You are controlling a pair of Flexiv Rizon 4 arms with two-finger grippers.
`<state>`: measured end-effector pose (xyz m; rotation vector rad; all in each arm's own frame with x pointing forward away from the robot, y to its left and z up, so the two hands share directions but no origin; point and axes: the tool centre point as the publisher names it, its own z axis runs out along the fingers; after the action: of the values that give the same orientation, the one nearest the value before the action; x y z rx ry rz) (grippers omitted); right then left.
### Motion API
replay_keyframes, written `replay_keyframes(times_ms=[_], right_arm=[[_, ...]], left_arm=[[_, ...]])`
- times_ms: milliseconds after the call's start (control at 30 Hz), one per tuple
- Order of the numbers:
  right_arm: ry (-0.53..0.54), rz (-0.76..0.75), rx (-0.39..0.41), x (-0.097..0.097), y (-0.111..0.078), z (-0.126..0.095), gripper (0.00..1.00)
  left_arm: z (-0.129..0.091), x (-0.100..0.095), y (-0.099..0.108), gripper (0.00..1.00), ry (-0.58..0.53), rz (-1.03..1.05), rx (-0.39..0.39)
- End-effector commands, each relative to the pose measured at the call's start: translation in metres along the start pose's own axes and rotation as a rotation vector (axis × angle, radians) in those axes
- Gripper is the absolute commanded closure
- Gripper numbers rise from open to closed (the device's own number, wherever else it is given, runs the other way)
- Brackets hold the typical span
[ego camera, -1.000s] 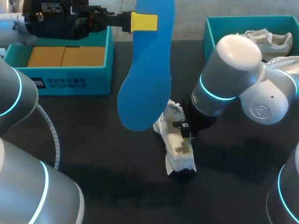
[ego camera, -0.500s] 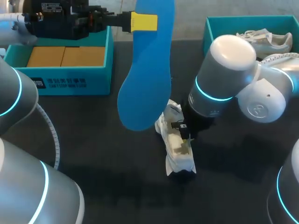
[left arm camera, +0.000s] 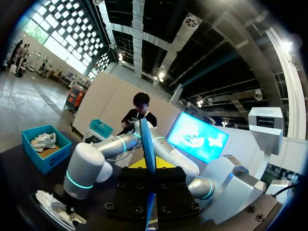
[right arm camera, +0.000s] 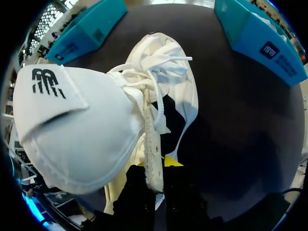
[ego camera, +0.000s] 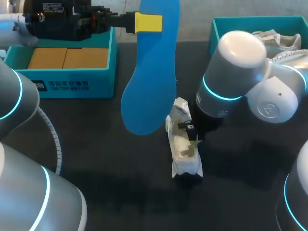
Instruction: Take the shoe out of the shoebox, open the shoe tongue, remove and reinsert the insole, then place the shoe into the shoebox
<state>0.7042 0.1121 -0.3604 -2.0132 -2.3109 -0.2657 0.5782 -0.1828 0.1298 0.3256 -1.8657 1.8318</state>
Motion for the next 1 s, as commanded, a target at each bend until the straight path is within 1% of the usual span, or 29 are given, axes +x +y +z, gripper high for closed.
replay_keyframes(times_ms=[33,333,767,800,833,867,1000], right_arm=[[0.012,0.004,0.009,-0.003,0.0,-0.003,1.0],[0.043,0.022,0.044,-0.003,0.002,0.015,1.0],[0.051,0.054,0.046,-0.006,0.0,0.02,1.0],[0.052,0.055,0.045,-0.006,0.0,0.02,0.84],[0.053,0.056,0.045,-0.006,0.0,0.02,0.56],[0.057,0.055,0.041,-0.006,0.0,0.02,0.0],[0.054,0.048,0.034,-0.007,0.001,0.015,0.0]], left_arm=[[0.001,-0.001,0.0,1.0,0.0,0.0,-0.002],[0.001,-0.001,0.0,1.0,0.0,0.0,-0.002],[0.001,-0.001,0.0,1.0,0.0,0.0,-0.002],[0.001,-0.001,0.0,1.0,0.0,0.0,-0.002],[0.001,-0.001,0.0,1.0,0.0,0.0,-0.002],[0.001,-0.001,0.0,1.0,0.0,0.0,-0.002],[0.001,-0.001,0.0,1.0,0.0,0.0,-0.002]])
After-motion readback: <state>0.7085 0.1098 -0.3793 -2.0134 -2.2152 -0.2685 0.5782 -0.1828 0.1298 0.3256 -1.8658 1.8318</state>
